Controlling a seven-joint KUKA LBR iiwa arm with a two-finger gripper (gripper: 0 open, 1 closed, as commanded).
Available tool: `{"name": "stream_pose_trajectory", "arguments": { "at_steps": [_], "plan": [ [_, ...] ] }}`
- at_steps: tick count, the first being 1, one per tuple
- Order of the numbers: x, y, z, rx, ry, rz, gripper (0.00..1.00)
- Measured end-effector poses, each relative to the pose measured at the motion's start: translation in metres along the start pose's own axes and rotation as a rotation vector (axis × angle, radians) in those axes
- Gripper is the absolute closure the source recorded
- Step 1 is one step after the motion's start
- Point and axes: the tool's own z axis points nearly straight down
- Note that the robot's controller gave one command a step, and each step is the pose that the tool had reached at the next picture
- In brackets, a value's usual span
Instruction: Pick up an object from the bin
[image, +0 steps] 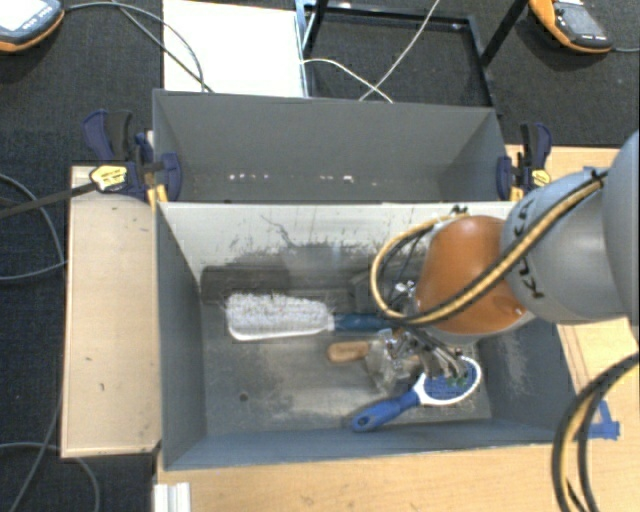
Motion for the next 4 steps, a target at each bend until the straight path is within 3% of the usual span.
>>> {"name": "stream_pose_trajectory", "arguments": {
  "at_steps": [1,2,3,4],
  "plan": [
    [-0.008,-0.015,0.001,-0.005,-0.003,0.059,1.0],
    [-0.007,-0.04,0.001,-0.001,0.0,0.214,1.0],
    [0.011,-0.069,-0.049,0.0,-0.01,-0.005,1.0],
    [-0.004,-0.153,-0.017,0.001,-0.005,0.318,0.0]
  ]
}}
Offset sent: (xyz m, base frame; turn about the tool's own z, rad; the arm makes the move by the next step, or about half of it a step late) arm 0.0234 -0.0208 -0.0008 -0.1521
